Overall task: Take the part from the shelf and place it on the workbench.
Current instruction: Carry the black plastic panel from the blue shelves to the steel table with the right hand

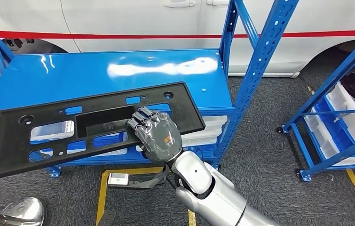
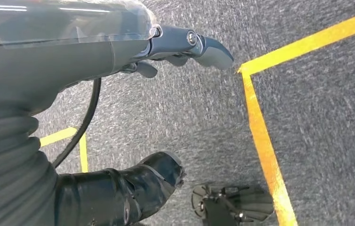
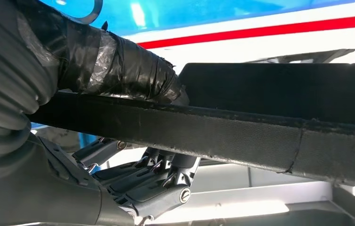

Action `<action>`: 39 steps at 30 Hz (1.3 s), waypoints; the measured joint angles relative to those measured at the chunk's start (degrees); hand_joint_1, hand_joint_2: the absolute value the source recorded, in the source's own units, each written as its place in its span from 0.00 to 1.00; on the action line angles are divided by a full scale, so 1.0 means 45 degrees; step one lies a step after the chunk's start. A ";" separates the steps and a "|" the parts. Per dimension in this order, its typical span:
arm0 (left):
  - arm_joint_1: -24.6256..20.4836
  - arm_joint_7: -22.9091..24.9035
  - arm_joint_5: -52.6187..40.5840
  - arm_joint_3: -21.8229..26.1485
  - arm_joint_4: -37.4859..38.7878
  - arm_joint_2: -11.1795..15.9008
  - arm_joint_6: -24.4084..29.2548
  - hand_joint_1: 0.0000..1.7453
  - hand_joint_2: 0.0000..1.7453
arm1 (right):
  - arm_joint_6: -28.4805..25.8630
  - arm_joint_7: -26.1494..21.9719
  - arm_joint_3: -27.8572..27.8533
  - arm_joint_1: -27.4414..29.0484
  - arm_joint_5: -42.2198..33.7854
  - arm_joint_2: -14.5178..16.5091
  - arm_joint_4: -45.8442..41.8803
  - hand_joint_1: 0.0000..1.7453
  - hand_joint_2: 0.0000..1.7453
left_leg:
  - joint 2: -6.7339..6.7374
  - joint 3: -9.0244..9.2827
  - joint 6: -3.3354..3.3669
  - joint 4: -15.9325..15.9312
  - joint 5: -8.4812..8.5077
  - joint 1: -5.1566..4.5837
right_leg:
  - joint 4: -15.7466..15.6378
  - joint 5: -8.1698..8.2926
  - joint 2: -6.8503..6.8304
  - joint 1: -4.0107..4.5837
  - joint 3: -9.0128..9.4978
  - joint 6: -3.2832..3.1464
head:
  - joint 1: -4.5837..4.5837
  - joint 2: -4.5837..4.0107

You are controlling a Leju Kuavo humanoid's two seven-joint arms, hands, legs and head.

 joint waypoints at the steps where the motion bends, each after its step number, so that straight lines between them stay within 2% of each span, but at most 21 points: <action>1: 0.0004 0.0001 0.0001 0.0001 0.0000 0.0000 0.0005 0.00 1.00 | -0.0029 0.0005 -0.0022 0.0007 -0.0029 0.0001 0.0000 1.00 1.00 | -0.0007 -0.0037 -0.0074 0.0027 -0.0030 0.0014 | -0.0044 0.0084 -0.0009 -0.0025 -0.0032 -0.0084 | -0.0004 0.0000; 3: 0.0016 0.0000 0.0005 0.0004 0.0000 0.0001 0.0015 0.00 1.00 | -0.0081 0.0011 -0.0065 0.0009 -0.0090 0.0018 -0.0002 1.00 1.00 | -0.0025 -0.0289 -0.0204 0.0598 -0.0568 0.0040 | -0.0147 0.0277 -0.0037 -0.0099 -0.0143 -0.0276 | -0.0024 0.0000; 5: 0.0021 0.0000 0.0007 0.0004 0.0000 0.0001 0.0022 0.00 1.00 | -0.0129 -0.0001 -0.0084 0.0031 -0.0164 0.0039 -0.0005 1.00 1.00 | -0.0027 -0.0827 -0.0296 0.2106 -0.1597 0.0072 | -0.0156 0.0424 -0.0060 -0.0094 -0.0326 -0.0381 | -0.0050 0.0000; 7: 0.0032 0.0008 0.0007 0.0004 0.0000 0.0001 0.0024 0.00 1.00 | -0.0162 -0.0022 -0.0092 0.0094 -0.0230 0.0044 -0.0005 1.00 1.00 | -0.0026 -0.1163 -0.0354 0.3386 -0.2194 0.0086 | -0.0120 0.0550 -0.0068 -0.0061 -0.0529 -0.0393 | -0.0051 0.0000; 8: 0.0039 0.0012 0.0006 0.0004 0.0000 0.0001 0.0027 0.00 1.00 | -0.0172 -0.0032 -0.0095 0.0127 -0.0258 0.0044 -0.0005 1.00 1.00 | -0.0026 -0.1016 -0.0356 0.3392 -0.2150 0.0086 | -0.0091 0.0603 -0.0067 -0.0051 -0.0621 -0.0382 | -0.0052 0.0000; 9: 0.0040 0.0016 0.0004 0.0004 0.0000 0.0001 0.0029 0.00 1.00 | -0.0182 -0.0050 -0.0101 0.0149 -0.0296 0.0044 -0.0006 1.00 1.00 | -0.0026 -0.0597 -0.0337 0.2854 -0.1883 0.0085 | -0.0054 0.0645 -0.0060 -0.0047 -0.0696 -0.0362 | -0.0052 0.0000; 11: 0.0024 0.0016 -0.0002 0.0004 0.0000 0.0003 0.0036 0.00 1.00 | -0.0197 -0.0103 -0.0123 0.0164 -0.0381 0.0047 -0.0019 1.00 1.00 | -0.0031 0.0536 -0.0247 0.1045 -0.1291 0.0077 | 0.0026 0.0699 -0.0050 -0.0045 -0.0796 -0.0307 | -0.0051 0.0000; 13: 0.0001 0.0017 -0.0011 0.0004 0.0000 0.0005 0.0045 0.00 1.00 | -0.0204 -0.0152 -0.0154 0.0162 -0.0451 0.0051 -0.0044 1.00 1.00 | -0.0044 0.1132 -0.0150 -0.0013 -0.1099 0.0023 | 0.0083 0.0752 -0.0049 -0.0016 -0.0863 -0.0224 | -0.0049 0.0000; 16: 0.0023 0.0029 -0.0025 0.0005 0.0000 0.0007 0.0056 0.00 1.00 | -0.0211 -0.0266 -0.0186 0.0165 -0.0574 0.0053 -0.0086 1.00 1.00 | -0.0057 0.1055 0.0013 -0.0102 -0.0950 -0.0053 | 0.0074 0.0926 -0.0052 -0.0005 -0.0945 -0.0015 | -0.0047 0.0000; 18: 0.0029 0.0039 -0.0030 0.0007 0.0000 0.0007 0.0057 0.00 1.00 | -0.0211 -0.0335 -0.0213 0.0164 -0.0651 0.0049 -0.0109 1.00 1.00 | -0.0013 0.0976 0.0182 -0.0184 -0.0748 0.0012 | 0.0178 0.0822 -0.0039 -0.0012 -0.1032 0.0137 | -0.0044 0.0000; 20: 0.0004 0.0040 -0.0038 0.0009 0.0000 0.0006 0.0059 0.00 1.00 | -0.0211 -0.0363 -0.0253 0.0159 -0.0675 0.0044 -0.0132 1.00 1.00 | 0.0033 0.0808 0.0345 -0.0259 -0.0531 0.0073 | 0.1120 0.0038 -0.0018 -0.0039 -0.1424 0.0263 | -0.0036 0.0000; 22: 0.0004 0.0040 -0.0041 0.0008 0.0000 0.0006 0.0057 0.00 1.00 | -0.0209 -0.0384 -0.0272 0.0178 -0.0684 0.0033 -0.0147 1.00 1.00 | 0.0043 0.0542 0.0398 -0.0217 -0.0377 0.0063 | 0.2782 -0.0964 -0.0010 -0.0086 -0.2029 0.0357 | -0.0034 0.0000; 24: 0.0022 0.0044 -0.0041 0.0009 0.0000 0.0006 0.0055 0.00 1.00 | -0.0206 -0.0393 -0.0273 0.0207 -0.0684 0.0011 -0.0146 1.00 1.00 | 0.0048 0.0274 0.0376 -0.0131 -0.0247 0.0063 | 0.3528 -0.1248 -0.0013 -0.0136 -0.2122 0.0408 | -0.0034 0.0000; 25: 0.0027 0.0046 -0.0041 0.0009 0.0000 0.0005 0.0055 0.00 1.00 | -0.0205 -0.0397 -0.0275 0.0212 -0.0684 0.0004 -0.0146 1.00 1.00 | 0.0047 0.0155 0.0352 -0.0079 -0.0195 0.0064 | 0.3148 -0.1051 -0.0015 -0.0161 -0.1776 0.0407 | -0.0033 0.0000; 27: 0.0026 0.0050 -0.0041 0.0009 0.0000 0.0003 0.0055 0.00 1.00 | -0.0202 -0.0428 -0.0277 0.0198 -0.0685 0.0001 -0.0149 1.00 1.00 | 0.0039 -0.0020 0.0269 0.0018 -0.0110 0.0056 | 0.1432 -0.0494 -0.0014 -0.0181 -0.0617 0.0349 | -0.0036 0.0000; 29: 0.0019 0.0050 -0.0041 0.0009 0.0000 0.0004 0.0056 0.00 1.00 | -0.0192 -0.0483 -0.0280 0.0177 -0.0706 0.0004 -0.0163 1.00 1.00 | 0.0035 -0.0117 0.0131 0.0082 -0.0019 0.0022 | 0.0251 -0.0209 0.0003 -0.0132 0.0034 0.0243 | -0.0040 0.0000; 33: 0.0023 0.0050 -0.0041 0.0009 0.0000 0.0005 0.0055 0.00 1.00 | -0.0172 -0.0522 -0.0283 0.0161 -0.0817 0.0006 -0.0186 1.00 1.00 | 0.0026 -0.0247 -0.0195 0.0142 0.0026 0.0067 | 0.0035 0.0074 0.0001 -0.0095 -0.0069 -0.0096 | -0.0049 0.0000; 34: 0.0026 0.0051 -0.0041 0.0009 0.0000 0.0005 0.0055 0.00 1.00 | -0.0169 -0.0528 -0.0283 0.0152 -0.0829 0.0007 -0.0191 1.00 1.00 | 0.0016 -0.0370 -0.0256 0.0413 -0.0241 0.0085 | -0.0018 0.0181 -0.0016 -0.0115 -0.0129 -0.0209 | -0.0056 0.0000; 36: 0.0029 0.0053 -0.0041 0.0010 0.0000 0.0006 0.0055 0.00 1.00 | -0.0158 -0.0533 -0.0283 0.0142 -0.0837 0.0010 -0.0202 1.00 1.00 | 0.0001 -0.0855 -0.0344 0.1701 -0.1221 0.0105 | -0.0063 0.0371 -0.0047 -0.0122 -0.0319 -0.0344 | -0.0068 0.0000; 38: 0.0036 0.0056 -0.0041 0.0010 0.0000 0.0006 0.0055 0.00 1.00 | -0.0146 -0.0534 -0.0283 0.0157 -0.0840 0.0010 -0.0209 1.00 1.00 | 0.0001 -0.1330 -0.0401 0.3264 -0.2066 0.0112 | -0.0042 0.0535 -0.0056 -0.0084 -0.0563 -0.0373 | -0.0069 0.0000; 39: 0.0041 0.0057 -0.0041 0.0009 0.0000 0.0006 0.0055 0.00 1.00 | -0.0138 -0.0535 -0.0283 0.0167 -0.0842 0.0010 -0.0209 1.00 1.00 | 0.0001 -0.1317 -0.0404 0.3563 -0.2181 0.0110 | -0.0025 0.0611 -0.0054 -0.0067 -0.0679 -0.0370 | -0.0069 0.0000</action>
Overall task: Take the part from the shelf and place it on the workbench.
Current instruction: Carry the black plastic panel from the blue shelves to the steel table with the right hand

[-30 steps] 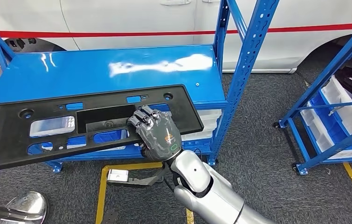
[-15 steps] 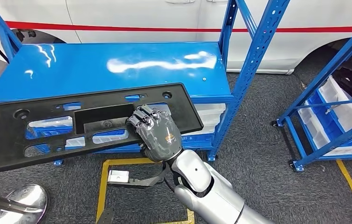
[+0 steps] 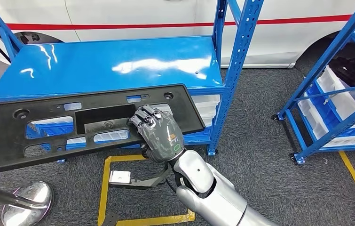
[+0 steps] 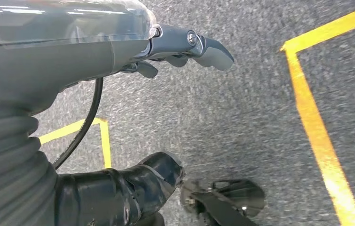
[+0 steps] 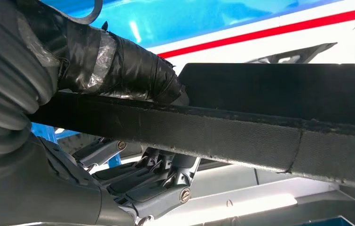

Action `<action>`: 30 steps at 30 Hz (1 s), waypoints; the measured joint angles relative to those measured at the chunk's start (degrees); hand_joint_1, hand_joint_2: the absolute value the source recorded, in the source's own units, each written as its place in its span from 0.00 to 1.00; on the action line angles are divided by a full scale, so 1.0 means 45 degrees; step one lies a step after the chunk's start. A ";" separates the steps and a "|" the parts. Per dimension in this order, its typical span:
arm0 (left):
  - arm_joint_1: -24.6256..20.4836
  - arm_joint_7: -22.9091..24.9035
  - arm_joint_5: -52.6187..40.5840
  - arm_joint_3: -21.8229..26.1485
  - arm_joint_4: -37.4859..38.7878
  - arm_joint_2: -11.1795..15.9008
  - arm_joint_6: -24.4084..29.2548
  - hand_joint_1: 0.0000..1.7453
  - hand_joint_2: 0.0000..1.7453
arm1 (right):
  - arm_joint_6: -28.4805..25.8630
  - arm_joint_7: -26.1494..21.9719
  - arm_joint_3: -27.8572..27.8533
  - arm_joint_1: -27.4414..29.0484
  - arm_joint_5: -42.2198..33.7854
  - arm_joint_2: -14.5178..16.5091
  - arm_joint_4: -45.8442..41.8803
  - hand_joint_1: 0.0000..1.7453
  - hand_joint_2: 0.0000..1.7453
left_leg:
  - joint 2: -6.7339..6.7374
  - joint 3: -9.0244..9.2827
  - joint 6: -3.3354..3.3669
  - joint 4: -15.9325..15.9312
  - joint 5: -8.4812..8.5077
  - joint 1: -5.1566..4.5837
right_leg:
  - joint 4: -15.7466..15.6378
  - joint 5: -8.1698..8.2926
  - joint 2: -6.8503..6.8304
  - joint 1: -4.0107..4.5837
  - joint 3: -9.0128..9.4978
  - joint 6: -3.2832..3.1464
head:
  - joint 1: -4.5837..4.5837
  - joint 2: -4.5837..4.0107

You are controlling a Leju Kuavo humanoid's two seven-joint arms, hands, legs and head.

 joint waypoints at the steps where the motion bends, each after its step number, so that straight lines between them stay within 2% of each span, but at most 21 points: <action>1: 0.0003 0.0001 0.0000 0.0000 0.0000 0.0000 0.0000 0.00 1.00 | 0.0000 0.0000 0.0000 0.0006 0.0006 0.0000 0.0000 1.00 1.00 | 0.0000 0.0278 0.0018 -0.0200 0.0109 -0.0004 | 0.0024 0.0069 0.0005 0.0010 -0.0106 0.0014 | 0.0000 0.0000; 4: -0.0031 0.0011 -0.0016 0.0000 0.0000 0.0000 0.0000 0.00 1.00 | -0.0079 0.0022 -0.0001 -0.0011 0.0223 0.0001 0.0000 1.00 1.00 | -0.0007 0.2010 0.0198 -0.2802 0.0886 -0.0058 | 0.0107 0.0223 0.0019 0.0037 -0.0297 0.0126 | 0.0000 0.0000; 5: -0.0046 0.0017 -0.0027 0.0000 0.0000 0.0000 0.0001 0.00 1.00 | -0.0123 0.0039 -0.0002 -0.0022 0.0347 0.0001 0.0001 1.00 1.00 | -0.0015 0.2354 0.0270 -0.3401 0.1015 -0.0095 | 0.0121 0.0275 0.0014 0.0046 -0.0333 0.0192 | 0.0000 0.0000; 6: -0.0052 0.0027 -0.0036 0.0000 0.0000 0.0000 0.0001 0.00 1.00 | -0.0175 0.0055 -0.0004 -0.0030 0.0462 0.0002 0.0002 1.00 1.00 | -0.0024 0.2475 0.0334 -0.3663 0.1050 -0.0136 | 0.0121 0.0334 0.0007 0.0050 -0.0359 0.0265 | 0.0001 0.0000; 8: -0.0036 0.0061 -0.0041 0.0000 0.0000 0.0004 0.0001 0.00 1.00 | -0.0250 0.0066 -0.0005 -0.0042 0.0612 0.0002 0.0005 1.00 1.00 | -0.0032 0.2422 0.0458 -0.3701 0.1214 -0.0155 | 0.0080 0.0464 0.0000 0.0052 -0.0384 0.0421 | 0.0005 0.0000; 9: -0.0034 0.0077 -0.0041 -0.0001 0.0000 0.0004 0.0001 0.00 1.00 | -0.0278 0.0064 -0.0005 -0.0047 0.0653 0.0002 0.0006 1.00 1.00 | -0.0010 0.2393 0.0530 -0.3748 0.1322 -0.0130 | 0.0111 0.0427 0.0013 0.0045 -0.0410 0.0495 | 0.0005 0.0000; 10: -0.0042 0.0088 -0.0041 -0.0005 0.0000 0.0002 0.0001 0.00 1.00 | -0.0290 0.0066 -0.0005 -0.0061 0.0674 0.0001 0.0010 1.00 1.00 | 0.0014 0.2342 0.0613 -0.3802 0.1435 -0.0097 | 0.0298 0.0210 0.0025 0.0043 -0.0491 0.0563 | 0.0012 0.0000; 11: -0.0054 0.0090 -0.0044 -0.0011 0.0000 -0.0001 0.0001 0.00 1.00 | -0.0300 0.0067 -0.0006 -0.0078 0.0684 0.0000 0.0013 1.00 1.00 | 0.0038 0.2261 0.0699 -0.3850 0.1556 -0.0063 | 0.0735 -0.0201 0.0037 0.0034 -0.0658 0.0625 | 0.0016 0.0000; 13: -0.0069 0.0090 -0.0046 -0.0022 0.0000 -0.0005 0.0000 0.00 1.00 | -0.0313 0.0069 -0.0009 -0.0098 0.0679 -0.0006 0.0027 1.00 1.00 | 0.0064 0.2020 0.0791 -0.3839 0.1727 -0.0061 | 0.2248 -0.1320 0.0043 -0.0018 -0.1162 0.0724 | 0.0024 0.0000; 14: -0.0065 0.0090 -0.0046 -0.0024 0.0000 -0.0004 0.0000 0.00 1.00 | -0.0317 0.0069 -0.0010 -0.0097 0.0673 -0.0013 0.0038 1.00 1.00 | 0.0068 0.1885 0.0801 -0.3816 0.1804 -0.0064 | 0.2989 -0.1708 0.0043 -0.0046 -0.1361 0.0762 | 0.0022 0.0000; 15: -0.0060 0.0090 -0.0045 -0.0026 0.0000 -0.0002 0.0000 0.00 1.00 | -0.0316 0.0070 -0.0010 -0.0092 0.0664 -0.0022 0.0052 1.00 1.00 | 0.0070 0.1753 0.0793 -0.3787 0.1874 -0.0064 | 0.3426 -0.1850 0.0041 -0.0072 -0.1403 0.0790 | 0.0023 0.0000; 16: -0.0057 0.0090 -0.0045 -0.0027 0.0000 -0.0002 0.0000 0.00 1.00 | -0.0313 0.0076 -0.0010 -0.0089 0.0654 -0.0029 0.0064 1.00 1.00 | 0.0070 0.1625 0.0780 -0.3747 0.1936 -0.0063 | 0.3417 -0.1740 0.0040 -0.0099 -0.1223 0.0803 | 0.0022 0.0000; 17: -0.0056 0.0090 -0.0046 -0.0029 0.0000 -0.0002 0.0000 0.00 1.00 | -0.0313 0.0085 -0.0011 -0.0094 0.0645 -0.0033 0.0074 1.00 1.00 | 0.0068 0.1508 0.0756 -0.3697 0.1988 -0.0063 | 0.2944 -0.1456 0.0038 -0.0122 -0.0806 0.0795 | 0.0023 0.0000; 19: -0.0058 0.0090 -0.0049 -0.0040 0.0000 -0.0010 0.0000 0.00 1.00 | -0.0315 0.0101 -0.0013 -0.0122 0.0635 -0.0029 0.0075 1.00 1.00 | 0.0061 0.1316 0.0671 -0.3582 0.2068 -0.0076 | 0.1240 -0.1011 0.0039 -0.0118 0.0360 0.0718 | 0.0023 0.0000; 20: -0.0061 0.0090 -0.0050 -0.0046 0.0000 -0.0013 0.0000 0.00 1.00 | -0.0316 0.0102 -0.0018 -0.0138 0.0631 -0.0025 0.0073 1.00 1.00 | 0.0061 0.1251 0.0604 -0.3544 0.2118 -0.0087 | 0.0573 -0.0925 0.0044 -0.0090 0.0766 0.0667 | 0.0020 0.0000; 21: -0.0065 0.0090 -0.0051 -0.0052 0.0000 -0.0017 0.0000 0.00 1.00 | -0.0316 0.0102 -0.0023 -0.0150 0.0628 -0.0022 0.0070 1.00 1.00 | 0.0063 0.1206 0.0523 -0.3525 0.2176 -0.0097 | 0.0171 -0.0931 0.0049 -0.0054 0.0972 0.0618 | 0.0019 0.0000; 23: -0.0068 0.0090 -0.0053 -0.0064 0.0000 -0.0019 0.0000 0.00 1.00 | -0.0316 0.0102 -0.0035 -0.0154 0.0616 -0.0019 0.0068 1.00 1.00 | 0.0063 0.1164 0.0343 -0.3560 0.2324 -0.0105 | 0.0048 -0.0853 0.0054 -0.0015 0.0924 0.0496 | 0.0016 0.0000; 25: -0.0055 0.0090 -0.0050 -0.0079 0.0000 -0.0019 0.0000 0.00 1.00 | -0.0312 0.0106 -0.0044 -0.0158 0.0602 -0.0015 0.0069 1.00 1.00 | 0.0048 0.1047 0.0187 -0.3375 0.2144 -0.0072 | -0.0042 -0.0673 0.0023 -0.0059 0.0834 0.0303 | 0.0008 0.0000; 26: -0.0046 0.0090 -0.0047 -0.0084 0.0000 -0.0019 0.0000 0.00 1.00 | -0.0310 0.0106 -0.0048 -0.0165 0.0593 -0.0010 0.0069 1.00 1.00 | 0.0038 0.0907 0.0122 -0.3007 0.1795 -0.0053 | -0.0091 -0.0568 0.0007 -0.0088 0.0769 0.0194 | 0.0001 0.0000; 29: -0.0038 0.0090 -0.0041 -0.0087 0.0000 -0.0019 0.0000 0.00 1.00 | -0.0300 0.0104 -0.0053 -0.0172 0.0536 0.0000 0.0090 1.00 1.00 | 0.0021 0.0206 -0.0021 -0.0786 0.0299 -0.0023 | -0.0097 -0.0303 -0.0021 -0.0051 0.0447 0.0040 | -0.0020 0.0000; 30: -0.0034 0.0090 -0.0040 -0.0087 0.0000 -0.0019 0.0000 0.00 1.00 | -0.0296 0.0104 -0.0053 -0.0165 0.0505 0.0000 0.0107 1.00 1.00 | 0.0021 0.0105 -0.0046 -0.0237 0.0094 -0.0022 | -0.0082 -0.0218 -0.0023 -0.0035 0.0322 0.0040 | -0.0018 0.0000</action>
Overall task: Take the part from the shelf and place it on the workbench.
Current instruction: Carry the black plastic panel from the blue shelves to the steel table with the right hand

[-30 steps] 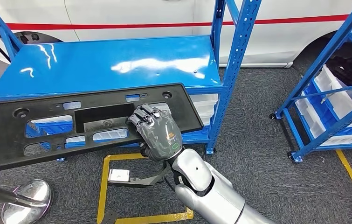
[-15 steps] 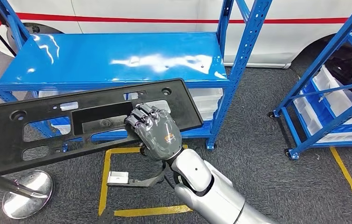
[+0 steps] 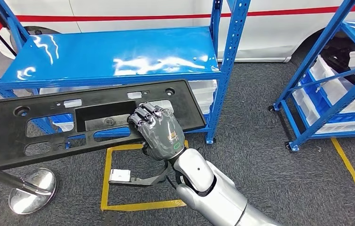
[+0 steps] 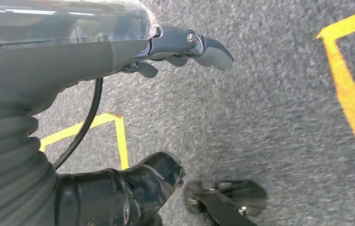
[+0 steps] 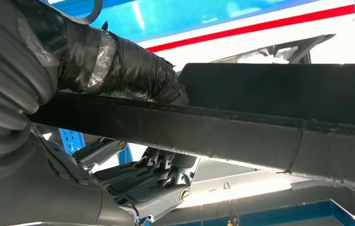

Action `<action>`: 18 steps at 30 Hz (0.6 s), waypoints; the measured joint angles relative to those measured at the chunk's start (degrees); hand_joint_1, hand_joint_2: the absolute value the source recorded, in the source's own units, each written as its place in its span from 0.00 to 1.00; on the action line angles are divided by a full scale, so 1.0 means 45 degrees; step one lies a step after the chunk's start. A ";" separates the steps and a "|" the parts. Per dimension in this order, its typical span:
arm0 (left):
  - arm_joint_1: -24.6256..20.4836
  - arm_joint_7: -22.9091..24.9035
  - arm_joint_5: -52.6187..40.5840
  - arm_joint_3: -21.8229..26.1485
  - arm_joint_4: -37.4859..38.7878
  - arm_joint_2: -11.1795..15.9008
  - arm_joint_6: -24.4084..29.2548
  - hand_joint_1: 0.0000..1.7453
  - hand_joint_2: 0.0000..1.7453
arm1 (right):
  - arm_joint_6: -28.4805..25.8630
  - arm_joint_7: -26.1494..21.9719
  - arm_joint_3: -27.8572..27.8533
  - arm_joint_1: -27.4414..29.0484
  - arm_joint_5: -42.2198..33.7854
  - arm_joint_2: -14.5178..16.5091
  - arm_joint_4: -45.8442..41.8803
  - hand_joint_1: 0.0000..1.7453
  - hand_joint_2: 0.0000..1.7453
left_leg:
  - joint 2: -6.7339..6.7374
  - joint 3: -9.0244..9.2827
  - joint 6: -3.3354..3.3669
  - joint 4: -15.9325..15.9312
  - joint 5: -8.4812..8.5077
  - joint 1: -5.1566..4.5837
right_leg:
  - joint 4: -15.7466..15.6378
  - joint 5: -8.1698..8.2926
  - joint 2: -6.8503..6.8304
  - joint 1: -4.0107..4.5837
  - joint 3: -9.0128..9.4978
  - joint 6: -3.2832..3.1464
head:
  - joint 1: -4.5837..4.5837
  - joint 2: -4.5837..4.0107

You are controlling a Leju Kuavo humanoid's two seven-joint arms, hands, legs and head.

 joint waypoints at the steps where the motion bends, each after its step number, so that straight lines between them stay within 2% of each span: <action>1: 0.0004 0.0000 0.0001 0.0000 0.0000 0.0000 0.0000 0.00 1.00 | 0.0002 0.0001 -0.0001 0.0008 -0.0032 0.0000 0.0016 1.00 1.00 | 0.0000 0.0104 -0.0009 0.0129 0.0049 0.0000 | 0.0023 0.0078 0.0002 0.0009 -0.0121 0.0010 | -0.0001 0.0000; 2: 0.0005 0.0000 0.0001 -0.0001 0.0000 0.0000 0.0000 0.00 1.00 | 0.0006 0.0001 -0.0005 0.0015 -0.0067 0.0000 0.0026 1.00 1.00 | 0.0000 0.0458 0.0001 -0.0247 0.0317 0.0000 | 0.0055 0.0143 0.0007 0.0011 -0.0228 0.0030 | -0.0002 0.0000; 3: 0.0001 0.0000 0.0001 -0.0002 0.0000 0.0000 0.0000 0.00 1.00 | 0.0013 0.0001 -0.0012 0.0018 -0.0104 0.0000 0.0029 1.00 1.00 | -0.0001 0.1024 0.0032 -0.1040 0.0666 -0.0001 | 0.0097 0.0194 0.0012 0.0012 -0.0317 0.0060 | -0.0002 0.0000; 5: -0.0024 -0.0001 0.0002 -0.0007 0.0000 0.0000 0.0002 0.00 1.00 | 0.0058 -0.0010 -0.0035 0.0010 -0.0220 0.0000 0.0028 1.00 1.00 | -0.0022 0.2118 0.0144 -0.2726 0.0998 -0.0046 | 0.0177 0.0280 0.0016 0.0035 -0.0456 0.0160 | 0.0000 0.0000; 6: -0.0029 -0.0001 0.0004 -0.0009 0.0000 0.0000 0.0005 0.00 1.00 | 0.0102 -0.0023 -0.0046 0.0006 -0.0282 0.0000 0.0028 1.00 1.00 | -0.0036 0.2396 0.0213 -0.3220 0.1022 -0.0079 | 0.0203 0.0333 0.0012 0.0045 -0.0495 0.0228 | 0.0003 0.0000; 7: -0.0029 -0.0001 0.0006 -0.0010 0.0000 0.0000 0.0007 0.00 1.00 | 0.0143 -0.0040 -0.0053 0.0002 -0.0341 0.0000 0.0028 1.00 1.00 | -0.0049 0.2470 0.0270 -0.3404 0.0981 -0.0116 | 0.0207 0.0396 0.0007 0.0051 -0.0526 0.0300 | 0.0004 0.0000; 9: -0.0014 0.0007 0.0026 -0.0008 0.0000 0.0001 0.0021 0.00 1.00 | 0.0223 -0.0064 -0.0061 0.0000 -0.0435 -0.0002 0.0029 1.00 1.00 | -0.0042 0.2383 0.0420 -0.3482 0.1128 -0.0106 | 0.0202 0.0496 0.0007 0.0041 -0.0561 0.0458 | 0.0009 0.0000; 10: -0.0019 0.0011 0.0034 -0.0008 0.0000 0.0001 0.0028 0.00 1.00 | 0.0249 -0.0069 -0.0064 -0.0001 -0.0471 -0.0006 0.0029 1.00 1.00 | -0.0022 0.2341 0.0505 -0.3529 0.1229 -0.0080 | 0.0283 0.0390 0.0021 0.0033 -0.0614 0.0534 | 0.0011 0.0000; 11: -0.0027 0.0013 0.0041 -0.0010 0.0000 0.0000 0.0035 0.00 1.00 | 0.0278 -0.0069 -0.0068 -0.0005 -0.0506 -0.0010 0.0029 1.00 1.00 | 0.0000 0.2268 0.0609 -0.3581 0.1347 -0.0050 | 0.0551 0.0096 0.0035 0.0025 -0.0724 0.0606 | 0.0017 0.0000; 12: -0.0036 0.0012 0.0040 -0.0012 0.0000 -0.0002 0.0038 0.00 1.00 | 0.0304 -0.0069 -0.0073 -0.0007 -0.0534 -0.0015 0.0029 1.00 1.00 | 0.0023 0.2166 0.0687 -0.3612 0.1457 -0.0020 | 0.1077 -0.0391 0.0048 0.0013 -0.0914 0.0664 | 0.0022 0.0000; 14: -0.0036 0.0010 0.0041 -0.0015 0.0000 -0.0004 0.0039 0.00 1.00 | 0.0339 -0.0067 -0.0077 0.0003 -0.0572 -0.0024 0.0029 1.00 1.00 | 0.0040 0.1875 0.0760 -0.3555 0.1626 -0.0036 | 0.2635 -0.1447 0.0058 -0.0012 -0.1412 0.0743 | 0.0024 0.0000; 15: -0.0029 0.0010 0.0042 -0.0015 0.0000 -0.0002 0.0039 0.00 1.00 | 0.0348 -0.0066 -0.0078 0.0025 -0.0591 -0.0030 0.0029 1.00 1.00 | 0.0044 0.1712 0.0759 -0.3505 0.1707 -0.0038 | 0.3296 -0.1712 0.0057 -0.0021 -0.1571 0.0767 | 0.0023 0.0000; 16: -0.0023 0.0010 0.0044 -0.0015 0.0000 -0.0002 0.0040 0.00 1.00 | 0.0351 -0.0058 -0.0078 0.0048 -0.0618 -0.0035 0.0029 1.00 1.00 | 0.0047 0.1553 0.0751 -0.3449 0.1778 -0.0038 | 0.3587 -0.1712 0.0056 -0.0029 -0.1550 0.0778 | 0.0023 0.0000; 17: -0.0019 0.0010 0.0047 -0.0015 0.0000 -0.0002 0.0041 0.00 1.00 | 0.0347 -0.0052 -0.0081 0.0067 -0.0652 -0.0039 0.0029 1.00 1.00 | 0.0048 0.1405 0.0734 -0.3386 0.1841 -0.0038 | 0.3401 -0.1479 0.0055 -0.0037 -0.1288 0.0772 | 0.0024 0.0000; 18: -0.0017 0.0010 0.0050 -0.0015 0.0000 -0.0005 0.0043 0.00 1.00 | 0.0341 -0.0046 -0.0087 0.0077 -0.0692 -0.0039 0.0026 1.00 1.00 | 0.0045 0.1281 0.0710 -0.3322 0.1892 -0.0038 | 0.2741 -0.1124 0.0054 -0.0042 -0.0784 0.0747 | 0.0023 0.0000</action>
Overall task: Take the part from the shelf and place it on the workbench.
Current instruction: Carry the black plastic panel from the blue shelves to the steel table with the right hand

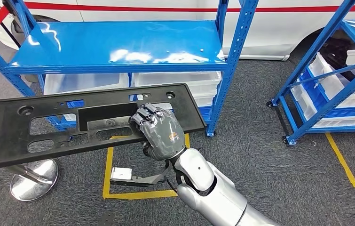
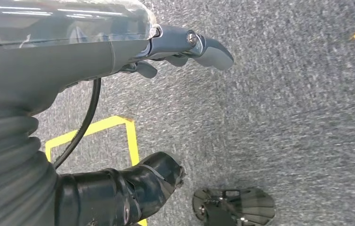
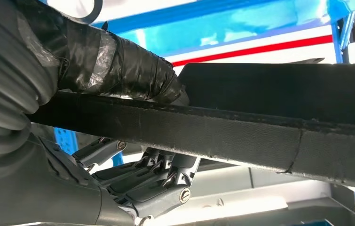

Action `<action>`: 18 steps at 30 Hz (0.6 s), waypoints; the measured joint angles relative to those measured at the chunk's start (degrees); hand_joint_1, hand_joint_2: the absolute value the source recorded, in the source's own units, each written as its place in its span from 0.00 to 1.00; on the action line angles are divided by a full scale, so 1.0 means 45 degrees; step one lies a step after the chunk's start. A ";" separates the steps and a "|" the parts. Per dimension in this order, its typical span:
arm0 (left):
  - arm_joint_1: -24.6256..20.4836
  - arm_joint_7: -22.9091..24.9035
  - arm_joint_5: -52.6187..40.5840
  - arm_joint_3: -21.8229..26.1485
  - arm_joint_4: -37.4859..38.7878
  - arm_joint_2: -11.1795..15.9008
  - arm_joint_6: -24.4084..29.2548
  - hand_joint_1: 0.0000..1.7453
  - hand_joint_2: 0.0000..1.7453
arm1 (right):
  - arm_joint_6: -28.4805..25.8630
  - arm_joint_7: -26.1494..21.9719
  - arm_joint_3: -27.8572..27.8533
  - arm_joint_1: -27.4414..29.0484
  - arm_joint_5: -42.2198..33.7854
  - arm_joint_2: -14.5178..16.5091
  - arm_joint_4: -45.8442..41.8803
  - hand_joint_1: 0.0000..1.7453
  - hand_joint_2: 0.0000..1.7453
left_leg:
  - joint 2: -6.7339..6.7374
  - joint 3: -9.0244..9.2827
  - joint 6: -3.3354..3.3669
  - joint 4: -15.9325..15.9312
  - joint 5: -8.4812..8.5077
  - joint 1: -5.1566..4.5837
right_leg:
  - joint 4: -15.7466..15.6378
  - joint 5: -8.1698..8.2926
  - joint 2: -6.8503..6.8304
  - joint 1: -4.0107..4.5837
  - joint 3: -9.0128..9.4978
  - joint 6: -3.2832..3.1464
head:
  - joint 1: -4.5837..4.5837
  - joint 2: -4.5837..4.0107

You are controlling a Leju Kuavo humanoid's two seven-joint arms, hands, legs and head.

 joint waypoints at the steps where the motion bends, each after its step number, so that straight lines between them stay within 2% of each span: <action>1: 0.0001 0.0000 0.0002 0.0000 0.0000 -0.0002 0.0001 0.00 1.00 | -0.0006 0.0005 -0.0010 0.0003 -0.0038 0.0000 -0.0007 1.00 1.00 | -0.0004 -0.0100 -0.0039 0.0057 0.0044 -0.0002 | -0.0883 0.0205 0.0000 0.0005 0.0587 -0.0044 | 0.0000 0.0000; 2: -0.0001 0.0000 0.0005 0.0000 0.0000 -0.0004 0.0004 0.00 1.00 | -0.0012 0.0004 -0.0021 0.0003 -0.0072 0.0001 -0.0022 1.00 1.00 | -0.0008 -0.0180 -0.0094 0.0104 0.0096 -0.0014 | -0.1689 0.0331 0.0004 0.0034 0.1087 -0.0091 | -0.0002 0.0000; 3: -0.0003 0.0000 0.0005 0.0000 0.0000 -0.0005 0.0009 0.00 1.00 | -0.0017 0.0001 -0.0035 0.0006 -0.0111 0.0002 -0.0041 1.00 1.00 | -0.0009 -0.0230 -0.0165 0.0128 0.0160 -0.0023 | -0.2244 0.0360 0.0009 0.0070 0.1396 -0.0144 | -0.0002 0.0000; 5: -0.0004 0.0000 0.0010 0.0000 0.0000 -0.0005 0.0019 0.00 1.00 | -0.0022 -0.0002 -0.0073 0.0011 -0.0209 0.0005 -0.0071 1.00 1.00 | -0.0008 -0.0284 -0.0326 0.0108 0.0314 -0.0040 | -0.2542 0.0374 0.0017 0.0144 0.1469 -0.0245 | -0.0004 0.0000; 7: 0.0010 0.0000 0.0022 0.0002 0.0000 -0.0003 0.0028 0.00 1.00 | -0.0023 -0.0006 -0.0108 0.0020 -0.0289 0.0005 -0.0079 1.00 1.00 | -0.0019 -0.0363 -0.0471 0.0145 0.0292 -0.0020 | -0.2623 0.0556 -0.0007 0.0098 0.1365 -0.0423 | -0.0006 0.0000; 8: 0.0017 0.0000 0.0027 0.0004 0.0000 -0.0001 0.0033 0.00 1.00 | -0.0022 -0.0014 -0.0120 0.0023 -0.0310 0.0008 -0.0086 1.00 1.00 | -0.0030 -0.0477 -0.0532 0.0373 0.0030 -0.0005 | -0.2669 0.0675 -0.0023 0.0069 0.1284 -0.0541 | -0.0011 0.0000; 9: 0.0021 0.0000 0.0028 0.0005 0.0000 0.0000 0.0036 0.00 1.00 | -0.0019 -0.0030 -0.0132 0.0026 -0.0325 0.0012 -0.0094 1.00 1.00 | -0.0041 -0.0665 -0.0585 0.0851 -0.0425 0.0013 | -0.2710 0.0799 -0.0040 0.0039 0.1178 -0.0637 | -0.0017 0.0000; 11: 0.0022 0.0000 0.0028 0.0005 0.0000 0.0000 0.0040 0.00 1.00 | -0.0013 -0.0062 -0.0149 0.0041 -0.0362 0.0019 -0.0107 1.00 1.00 | -0.0050 -0.1164 -0.0677 0.2400 -0.1525 0.0033 | -0.2705 0.1008 -0.0051 0.0053 0.0901 -0.0732 | -0.0027 0.0000; 12: 0.0023 0.0000 0.0028 0.0005 0.0000 0.0000 0.0040 0.00 1.00 | -0.0012 -0.0072 -0.0153 0.0066 -0.0386 0.0019 -0.0108 1.00 1.00 | -0.0050 -0.1345 -0.0713 0.3143 -0.1858 0.0037 | -0.2693 0.1106 -0.0052 0.0064 0.0758 -0.0733 | -0.0027 0.0000; 13: 0.0026 0.0000 0.0029 0.0005 0.0000 0.0000 0.0040 0.00 1.00 | -0.0011 -0.0076 -0.0154 0.0096 -0.0411 0.0019 -0.0108 1.00 1.00 | -0.0049 -0.1364 -0.0733 0.3562 -0.1932 0.0037 | -0.2677 0.1198 -0.0052 0.0073 0.0623 -0.0725 | -0.0027 0.0000; 14: 0.0027 0.0000 0.0029 0.0005 0.0000 0.0000 0.0040 0.00 1.00 | -0.0011 -0.0080 -0.0155 0.0125 -0.0434 0.0019 -0.0108 1.00 1.00 | -0.0049 -0.1153 -0.0733 0.3532 -0.1765 0.0037 | -0.2655 0.1284 -0.0050 0.0078 0.0495 -0.0707 | -0.0027 0.0000; 15: 0.0025 0.0000 0.0028 0.0005 0.0000 0.0000 0.0040 0.00 1.00 | -0.0011 -0.0084 -0.0158 0.0145 -0.0452 0.0019 -0.0108 1.00 1.00 | -0.0049 -0.0687 -0.0709 0.2980 -0.1430 0.0036 | -0.2628 0.1356 -0.0045 0.0081 0.0388 -0.0682 | -0.0027 0.0000; 16: 0.0016 -0.0001 0.0028 0.0005 0.0000 0.0000 0.0040 0.00 1.00 | -0.0011 -0.0086 -0.0161 0.0154 -0.0464 0.0019 -0.0112 1.00 1.00 | -0.0054 -0.0066 -0.0660 0.2085 -0.1128 0.0033 | -0.2593 0.1416 -0.0039 0.0082 0.0302 -0.0651 | -0.0027 0.0000; 17: 0.0003 -0.0002 0.0027 0.0005 0.0000 0.0001 0.0040 0.00 1.00 | -0.0011 -0.0086 -0.0169 0.0155 -0.0472 0.0019 -0.0119 1.00 1.00 | -0.0062 0.0571 -0.0604 0.1145 -0.0985 0.0006 | -0.2558 0.1471 -0.0034 0.0098 0.0226 -0.0602 | -0.0026 0.0000; 18: -0.0010 -0.0005 0.0026 0.0004 0.0000 0.0001 0.0044 0.00 1.00 | -0.0012 -0.0091 -0.0177 0.0155 -0.0483 0.0021 -0.0126 1.00 1.00 | -0.0074 0.1011 -0.0539 0.0430 -0.0928 -0.0025 | -0.2539 0.1533 -0.0034 0.0108 0.0174 -0.0539 | -0.0025 0.0000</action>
